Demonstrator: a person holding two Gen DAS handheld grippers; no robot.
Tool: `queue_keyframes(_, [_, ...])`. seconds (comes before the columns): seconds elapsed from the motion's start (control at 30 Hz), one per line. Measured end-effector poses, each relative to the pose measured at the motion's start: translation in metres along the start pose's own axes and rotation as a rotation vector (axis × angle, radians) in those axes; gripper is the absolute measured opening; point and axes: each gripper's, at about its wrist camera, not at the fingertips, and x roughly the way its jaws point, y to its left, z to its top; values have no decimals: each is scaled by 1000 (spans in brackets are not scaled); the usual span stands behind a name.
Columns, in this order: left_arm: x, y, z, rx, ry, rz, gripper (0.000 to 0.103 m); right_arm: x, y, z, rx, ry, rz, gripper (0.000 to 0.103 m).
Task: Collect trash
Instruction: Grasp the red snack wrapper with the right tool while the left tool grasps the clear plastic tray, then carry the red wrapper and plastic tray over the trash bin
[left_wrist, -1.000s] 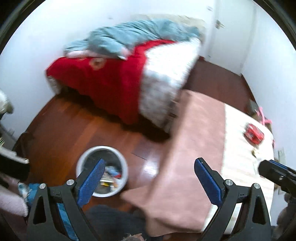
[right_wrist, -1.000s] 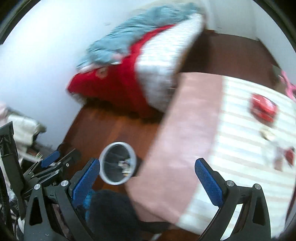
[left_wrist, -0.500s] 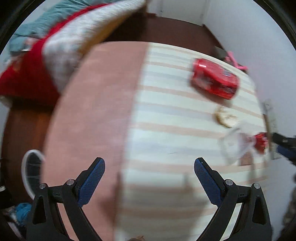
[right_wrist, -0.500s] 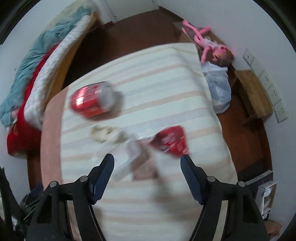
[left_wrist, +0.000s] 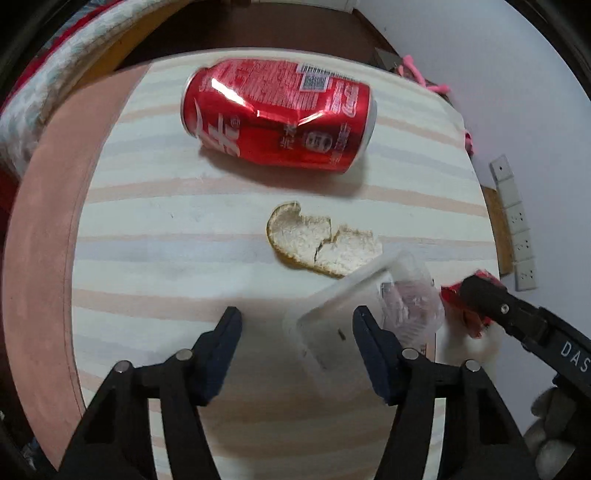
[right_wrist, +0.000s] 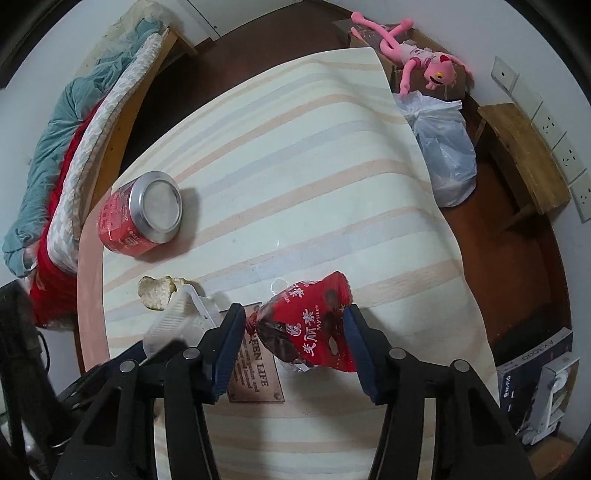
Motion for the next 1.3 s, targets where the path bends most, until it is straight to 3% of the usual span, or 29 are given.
queue_keyframes(0.03, [-1,-1,0,4,0,7,20,-1,0,1,-2,0,-3,57])
queue_keyframes(0.07, [-3,-1,0,1,-3,12,20,-2,0,0,-2,0,-5,57])
queue_keyframes(0.13, [-5,-1,1,7,-21,32,6,-2,0,0,-5,4,-7,57])
queue_keyframes(0.53, [-26,47,-18,-14,-90,157,4,7,13,0,-64,14,-90,57])
queue_keyframes(0.63, [-29,52,-21,-14,-98,179,4,4,16,-1,-80,1,-96,44])
queue_keyframes(0.7, [-31,54,-21,-19,-105,185,4,1,17,-1,-79,-1,-83,22])
queue_keyframes(0.73, [-33,56,-22,-20,-108,187,4,0,17,-2,-81,-2,-81,18])
queue_keyframes(0.9, [-42,61,-22,-11,-131,203,3,-10,24,-9,-93,-19,-59,11])
queue_keyframes(1.3, [-98,75,-40,-19,-228,191,3,-65,52,-38,-135,-113,35,9])
